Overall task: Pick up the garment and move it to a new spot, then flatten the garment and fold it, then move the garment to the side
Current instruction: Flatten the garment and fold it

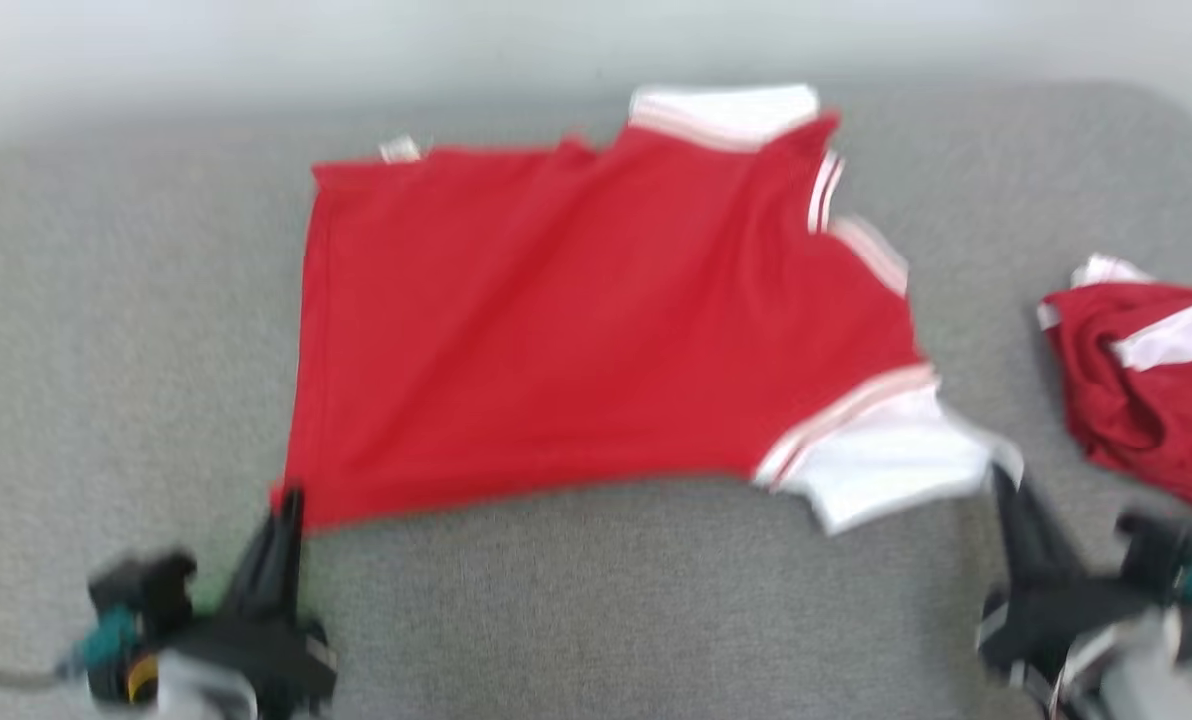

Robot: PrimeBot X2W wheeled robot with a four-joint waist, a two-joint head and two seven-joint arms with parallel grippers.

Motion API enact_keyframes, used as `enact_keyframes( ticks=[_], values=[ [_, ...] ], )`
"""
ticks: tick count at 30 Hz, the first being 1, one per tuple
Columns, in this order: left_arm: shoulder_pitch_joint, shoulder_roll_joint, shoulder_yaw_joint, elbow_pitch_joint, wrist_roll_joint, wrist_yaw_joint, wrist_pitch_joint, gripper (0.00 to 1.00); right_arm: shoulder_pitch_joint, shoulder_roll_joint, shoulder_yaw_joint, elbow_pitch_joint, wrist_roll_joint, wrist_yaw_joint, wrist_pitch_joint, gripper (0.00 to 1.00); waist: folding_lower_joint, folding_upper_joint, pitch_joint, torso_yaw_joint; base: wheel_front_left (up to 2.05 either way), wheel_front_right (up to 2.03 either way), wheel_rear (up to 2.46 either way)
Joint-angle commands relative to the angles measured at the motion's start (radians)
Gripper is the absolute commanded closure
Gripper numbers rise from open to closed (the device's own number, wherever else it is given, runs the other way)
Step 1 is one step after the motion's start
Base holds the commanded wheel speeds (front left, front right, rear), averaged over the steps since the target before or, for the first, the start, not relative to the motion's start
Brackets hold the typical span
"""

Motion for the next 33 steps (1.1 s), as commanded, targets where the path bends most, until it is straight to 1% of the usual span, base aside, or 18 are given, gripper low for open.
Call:
enact_keyframes(
  ticks=[1, 3, 8, 15, 18, 20, 22, 26, 33],
  values=[
    [0.052, -0.008, 0.023, 0.009, 0.001, 0.001, -0.001, 1.0, 0.049, 0.001, 0.008, 0.007, -0.006, -0.001, -0.001, 1.0, 0.0004, 0.0002, -0.113, -0.021, 0.0, 0.0, 0.0],
    [0.101, -0.018, 0.042, 0.011, 0.005, 0.001, -0.001, 1.0, 0.102, 0.01, 0.013, 0.014, 0.002, -0.001, -0.001, 1.0, 0.0004, 0.0002, -0.143, -0.026, 0.0, 0.0, 0.0],
    [0.182, -0.035, 0.06, 0.015, 0.016, 0.001, -0.001, 1.0, 0.199, 0.003, 0.001, 0.031, -0.012, -0.001, -0.001, 1.0, 0.0004, 0.0002, -0.189, -0.028, 0.0, 0.0, 0.0],
    [0.249, -0.049, 0.108, 0.024, 0.031, 0.001, -0.001, 1.0, 0.285, -0.003, -0.02, 0.029, -0.011, -0.001, -0.001, 1.0, 0.0004, 0.0002, -0.22, -0.026, 0.0, 0.0, 0.0],
    [0.282, -0.055, 0.13, 0.026, 0.056, 0.001, -0.001, 1.0, 0.319, -0.009, -0.036, 0.021, -0.014, -0.001, -0.001, 1.0, 0.0004, 0.0002, -0.23, -0.027, 0.0, 0.0, 0.0],
    [0.305, -0.061, 0.126, 0.021, 0.075, 0.001, -0.001, 1.0, 0.339, -0.009, -0.046, 0.019, -0.014, -0.001, -0.001, 1.0, 0.0004, 0.0002, -0.234, -0.028, 0.0, 0.0, 0.0],
    [0.33, -0.07, 0.136, 0.02, 0.075, 0.001, -0.001, 1.0, 0.355, -0.009, -0.051, 0.013, -0.02, -0.001, -0.001, 1.0, 0.0004, 0.0002, -0.236, -0.026, 0.0, 0.0, 0.0],
    [0.37, -0.086, 0.123, 0.004, 0.09, 0.001, -0.001, 1.0, 0.373, 0.003, -0.054, 0.002, -0.029, -0.001, -0.001, 1.0, 0.0004, 0.0002, -0.235, -0.02, 0.0, 0.0, 0.0],
    [0.414, -0.102, 0.102, -0.032, 0.092, 0.001, -0.001, 1.0, 0.353, 0.01, -0.033, -0.033, -0.045, -0.001, -0.001, 1.0, 0.0004, 0.0002, -0.242, 0.0, 0.0, 0.0, 0.0]
  ],
)
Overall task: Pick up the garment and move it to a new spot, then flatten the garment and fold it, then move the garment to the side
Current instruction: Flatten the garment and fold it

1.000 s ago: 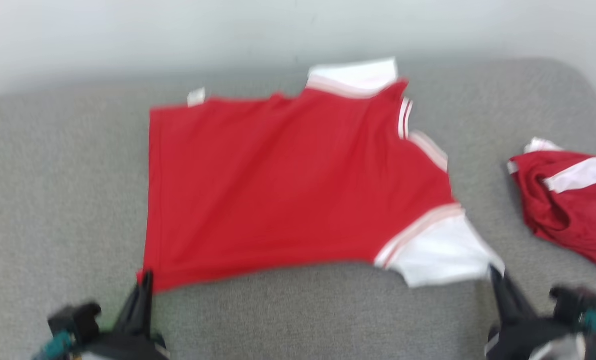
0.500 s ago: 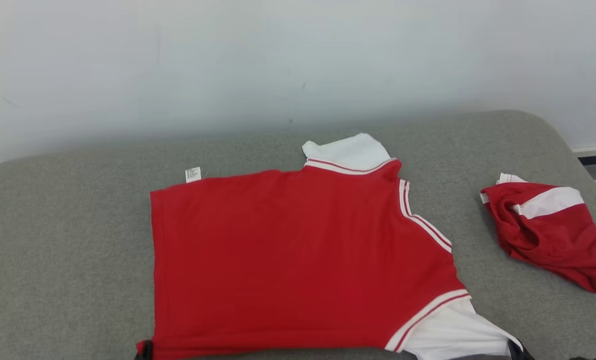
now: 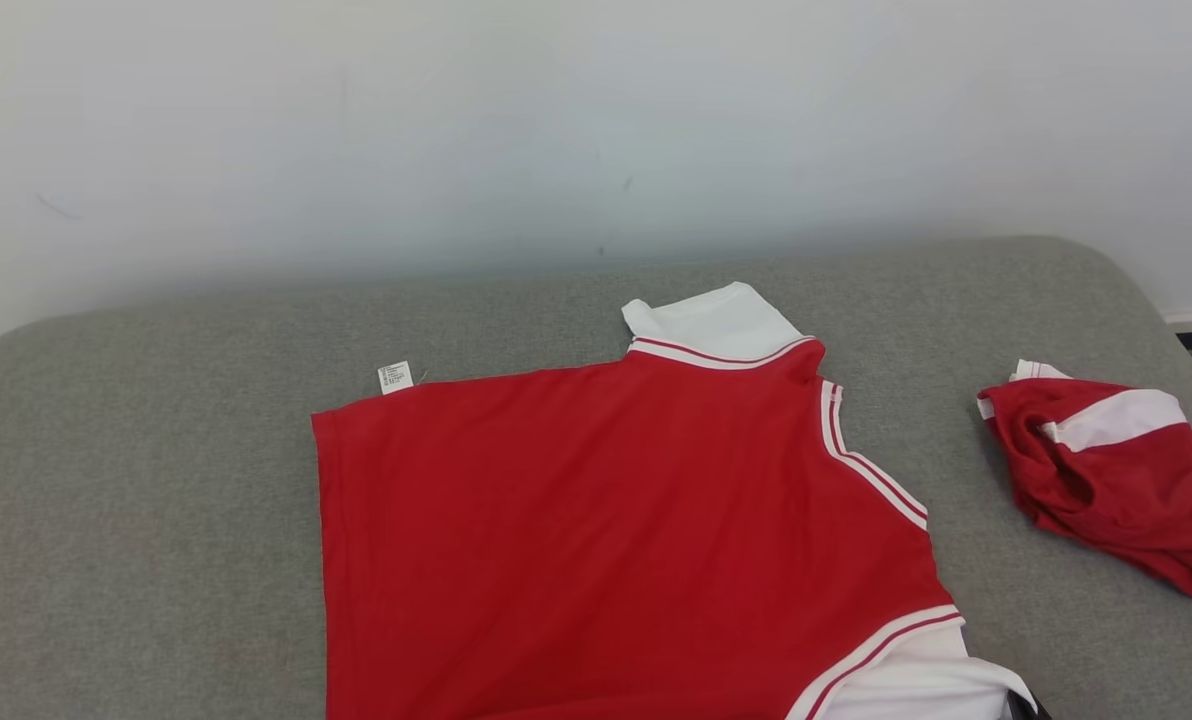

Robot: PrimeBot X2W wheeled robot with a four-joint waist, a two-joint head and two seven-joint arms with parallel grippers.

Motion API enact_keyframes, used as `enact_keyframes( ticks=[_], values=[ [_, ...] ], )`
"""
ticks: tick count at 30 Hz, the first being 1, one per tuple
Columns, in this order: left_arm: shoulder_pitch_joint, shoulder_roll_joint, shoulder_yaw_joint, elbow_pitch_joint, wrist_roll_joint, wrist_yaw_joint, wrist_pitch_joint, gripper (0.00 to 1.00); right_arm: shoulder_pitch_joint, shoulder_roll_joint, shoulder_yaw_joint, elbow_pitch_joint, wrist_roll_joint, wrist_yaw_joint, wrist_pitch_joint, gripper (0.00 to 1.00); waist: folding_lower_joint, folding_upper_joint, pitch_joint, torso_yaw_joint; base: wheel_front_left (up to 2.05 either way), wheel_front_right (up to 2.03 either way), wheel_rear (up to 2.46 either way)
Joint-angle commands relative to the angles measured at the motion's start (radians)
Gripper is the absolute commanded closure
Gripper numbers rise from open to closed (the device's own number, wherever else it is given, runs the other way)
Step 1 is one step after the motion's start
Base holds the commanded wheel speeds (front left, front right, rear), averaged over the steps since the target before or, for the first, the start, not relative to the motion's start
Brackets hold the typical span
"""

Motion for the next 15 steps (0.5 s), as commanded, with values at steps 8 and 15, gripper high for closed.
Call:
enact_keyframes(
  ticks=[8, 15],
  values=[
    [0.059, -0.002, 0.011, -0.019, -0.004, 0.001, -0.001, 1.0, -0.009, 0.0, -0.009, -0.031, -0.022, -0.001, -0.001, 1.0, 0.0, 0.0, -0.014, 0.027, 0.0, 0.0, 0.0],
    [0.021, -0.005, 0.013, -0.083, 0.004, 0.001, -0.001, 1.0, -0.035, 0.012, -0.05, -0.07, -0.042, -0.001, -0.001, 1.0, 0.0, 0.0, -0.002, 0.04, 0.0, 0.0, 0.0]
  ],
)
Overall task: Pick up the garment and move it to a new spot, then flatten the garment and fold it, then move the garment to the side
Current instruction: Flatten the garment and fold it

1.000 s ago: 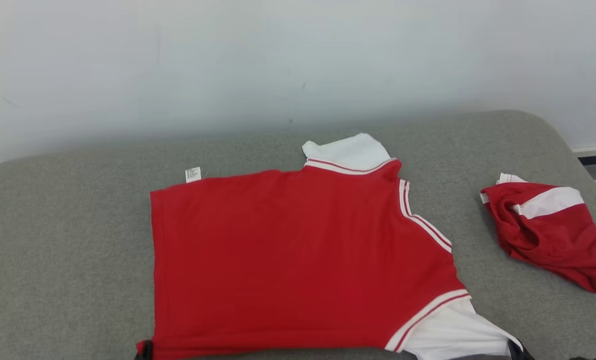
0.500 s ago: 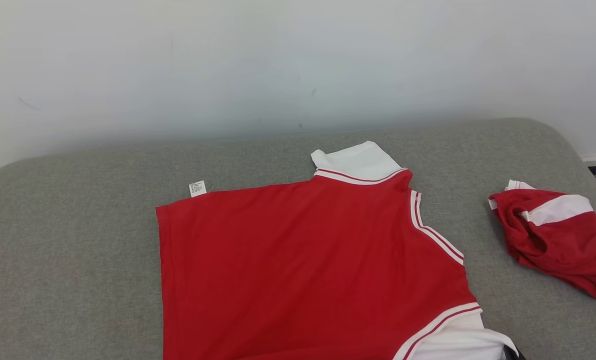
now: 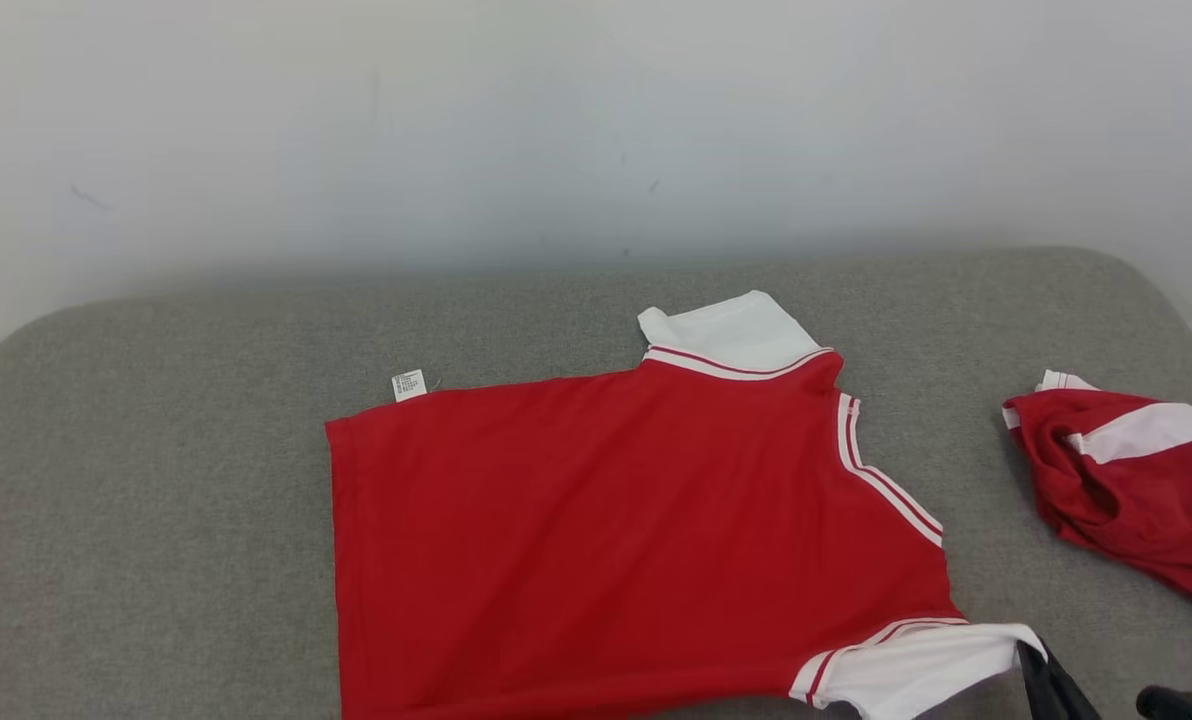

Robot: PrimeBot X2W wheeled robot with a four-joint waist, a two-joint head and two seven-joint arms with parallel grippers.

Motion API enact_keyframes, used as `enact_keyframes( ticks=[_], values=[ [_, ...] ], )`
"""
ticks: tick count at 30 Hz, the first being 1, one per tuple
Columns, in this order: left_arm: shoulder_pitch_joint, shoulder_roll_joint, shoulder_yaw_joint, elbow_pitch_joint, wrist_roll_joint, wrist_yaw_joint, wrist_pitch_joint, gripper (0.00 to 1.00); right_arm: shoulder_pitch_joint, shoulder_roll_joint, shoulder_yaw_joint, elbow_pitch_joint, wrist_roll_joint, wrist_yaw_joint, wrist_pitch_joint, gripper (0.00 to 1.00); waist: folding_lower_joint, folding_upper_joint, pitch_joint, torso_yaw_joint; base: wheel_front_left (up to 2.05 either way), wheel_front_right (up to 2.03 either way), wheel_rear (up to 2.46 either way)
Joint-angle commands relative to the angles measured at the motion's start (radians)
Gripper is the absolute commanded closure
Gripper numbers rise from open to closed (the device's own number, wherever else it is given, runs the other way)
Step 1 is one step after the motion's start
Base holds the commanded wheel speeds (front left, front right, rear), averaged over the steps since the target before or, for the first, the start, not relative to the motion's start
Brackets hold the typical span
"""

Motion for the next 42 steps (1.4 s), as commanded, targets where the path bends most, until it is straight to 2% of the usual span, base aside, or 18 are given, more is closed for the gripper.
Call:
enact_keyframes(
  ticks=[1, 8, 19, 28, 32, 42],
  values=[
    [-0.027, 0.002, -0.003, -0.021, 0.007, 0.001, -0.001, 1.0, -0.026, 0.005, -0.013, -0.008, -0.011, -0.001, -0.001, 1.0, 0.0, 0.0, 0.009, 0.006, 0.0, 0.0, 0.0],
    [-0.105, 0.001, -0.048, -0.036, 0.01, 0.001, -0.001, 1.0, -0.134, 0.035, -0.023, 0.026, -0.045, -0.001, -0.001, 1.0, 0.0, 0.0, 0.04, 0.018, 0.0, 0.0, 0.0],
    [-0.203, 0.001, -0.036, 0.008, 0.02, 0.001, -0.001, 1.0, -0.324, 0.063, -0.029, 0.161, -0.099, -0.001, -0.001, 1.0, 0.0, 0.0, 0.106, 0.039, 0.0, 0.0, 0.0],
    [-0.259, 0.0, -0.036, 0.024, 0.014, 0.001, -0.001, 1.0, -0.41, 0.061, -0.024, 0.244, -0.123, -0.001, -0.001, 1.0, 0.0, 0.0, 0.15, 0.058, 0.0, 0.0, 0.0],
    [-0.292, 0.001, -0.081, 0.038, 0.032, 0.001, -0.001, 1.0, -0.448, 0.066, -0.026, 0.276, -0.133, -0.001, -0.001, 1.0, 0.0, 0.0, 0.174, 0.068, 0.0, 0.0, 0.0],
    [-0.328, 0.0, -0.094, 0.039, 0.04, 0.001, -0.001, 1.0, -0.501, 0.079, -0.037, 0.295, -0.159, -0.001, -0.001, 1.0, 0.0, 0.0, 0.197, 0.074, 0.0, 0.0, 0.0]
  ],
)
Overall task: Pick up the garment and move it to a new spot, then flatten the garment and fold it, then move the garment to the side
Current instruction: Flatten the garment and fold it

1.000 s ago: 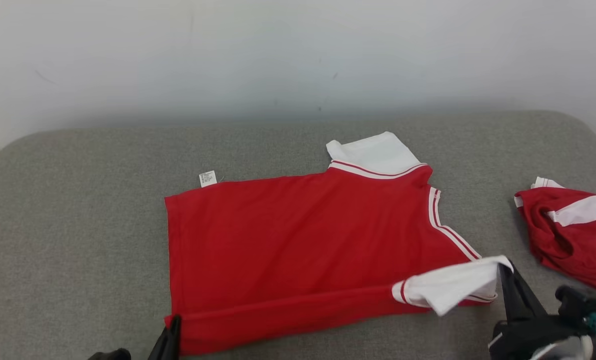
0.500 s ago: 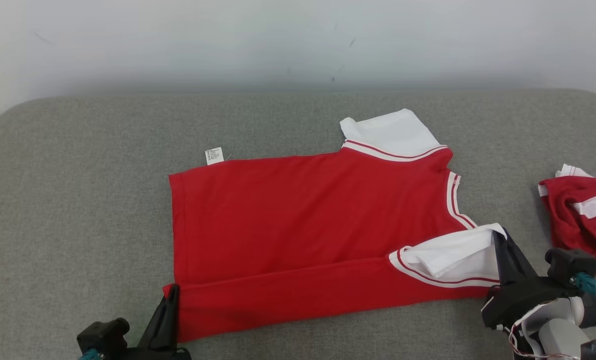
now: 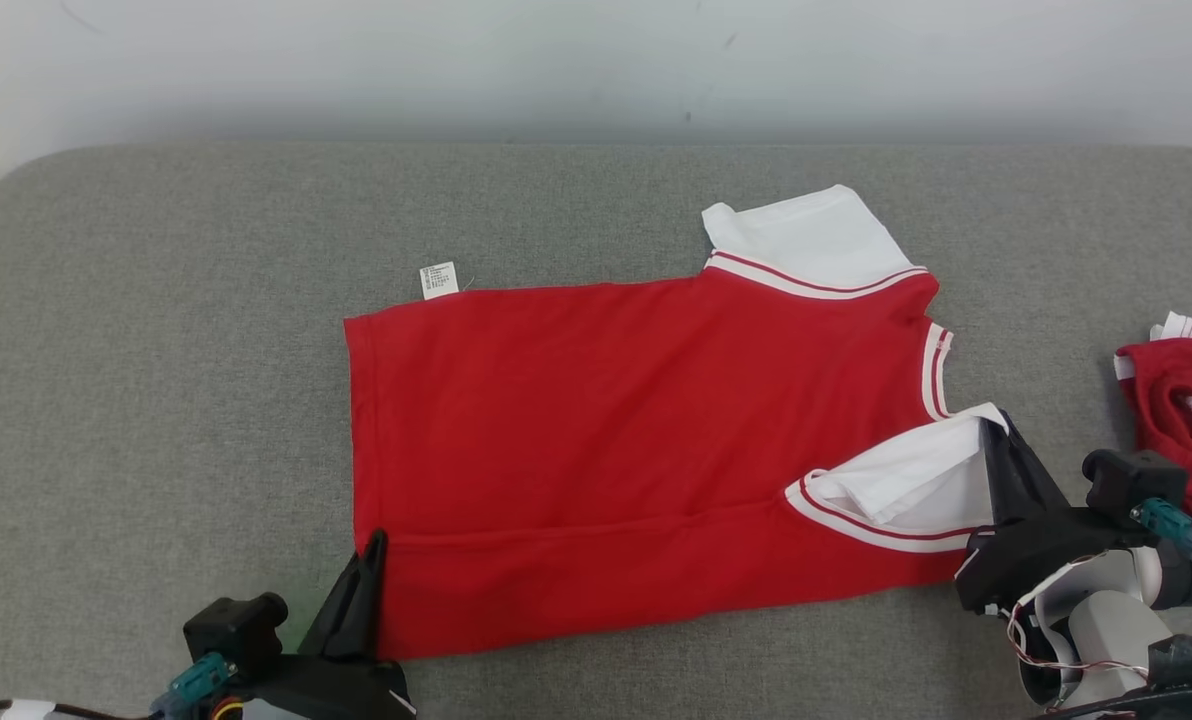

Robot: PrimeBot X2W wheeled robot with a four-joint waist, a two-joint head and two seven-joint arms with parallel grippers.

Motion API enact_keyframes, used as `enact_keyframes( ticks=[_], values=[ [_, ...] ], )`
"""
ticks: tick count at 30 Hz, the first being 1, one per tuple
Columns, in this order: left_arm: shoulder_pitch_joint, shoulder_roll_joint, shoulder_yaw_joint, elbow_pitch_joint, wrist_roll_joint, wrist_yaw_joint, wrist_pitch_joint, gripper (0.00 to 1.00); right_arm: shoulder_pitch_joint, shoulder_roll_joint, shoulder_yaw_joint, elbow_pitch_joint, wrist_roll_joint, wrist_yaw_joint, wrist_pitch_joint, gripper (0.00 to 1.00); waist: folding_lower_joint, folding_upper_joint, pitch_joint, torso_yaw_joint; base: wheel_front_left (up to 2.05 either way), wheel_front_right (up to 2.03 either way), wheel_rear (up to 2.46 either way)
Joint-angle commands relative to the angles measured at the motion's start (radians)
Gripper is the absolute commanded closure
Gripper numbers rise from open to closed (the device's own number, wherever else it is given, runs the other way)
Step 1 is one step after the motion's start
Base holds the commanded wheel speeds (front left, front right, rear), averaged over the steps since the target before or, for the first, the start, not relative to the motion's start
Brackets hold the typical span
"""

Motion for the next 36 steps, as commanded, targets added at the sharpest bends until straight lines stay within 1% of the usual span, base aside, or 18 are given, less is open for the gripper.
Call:
enact_keyframes(
  ticks=[1, 16, 24, 25, 26, 27, 29, 36],
  values=[
    [-0.011, 0.001, 0.001, 0.0, 0.015, 0.0, -0.001, 1.0, -0.013, 0.001, -0.007, 0.0, -0.009, -0.001, -0.001, 1.0, -0.0001, -0.0001, 0.003, 0.002, 0.0, 0.0, 0.0],
    [-0.04, 0.001, 0.02, 0.006, 0.031, 0.0, -0.001, 1.0, -0.066, 0.02, -0.036, 0.031, -0.059, -0.001, -0.001, 1.0, -0.0001, -0.0001, 0.028, 0.006, 0.0, 0.0, 0.0],
    [-0.048, 0.001, 0.029, 0.025, 0.037, 0.0, -0.001, 1.0, -0.098, 0.035, -0.047, 0.052, -0.067, -0.001, -0.001, 1.0, -0.0001, -0.0001, 0.038, 0.004, 0.0, 0.0, 0.0],
    [-0.047, 0.001, 0.032, 0.028, 0.033, 0.0, -0.001, 0.91, -0.101, 0.036, -0.052, 0.053, -0.065, -0.001, -0.001, 0.75, -0.0001, -0.0001, 0.038, 0.004, 0.0, 0.0, 0.0],
    [-0.047, 0.001, 0.034, 0.03, 0.031, 0.0, -0.001, 0.53, -0.099, 0.037, -0.054, 0.066, -0.069, -0.001, -0.001, 0.12, -0.0001, -0.0001, 0.038, 0.004, 0.0, 0.0, 0.0],
    [-0.047, 0.001, 0.036, 0.03, 0.033, 0.0, -0.001, 0.0, -0.098, 0.04, -0.058, 0.069, -0.072, -0.001, -0.001, 0.0, -0.0001, -0.0001, 0.037, 0.003, 0.0, 0.0, 0.0],
    [-0.041, 0.001, 0.04, 0.027, 0.035, 0.0, -0.001, 0.0, -0.095, 0.036, -0.074, 0.065, -0.083, -0.001, -0.001, 0.0, -0.0001, -0.0001, 0.032, 0.002, 0.0, 0.0, 0.0],
    [0.039, 0.002, 0.095, -0.018, 0.047, 0.0, -0.001, 0.0, 0.004, 0.065, -0.114, 0.021, -0.096, -0.001, -0.001, 0.0, -0.0001, -0.0001, -0.014, -0.009, 0.0, 0.0, 0.0]
  ],
)
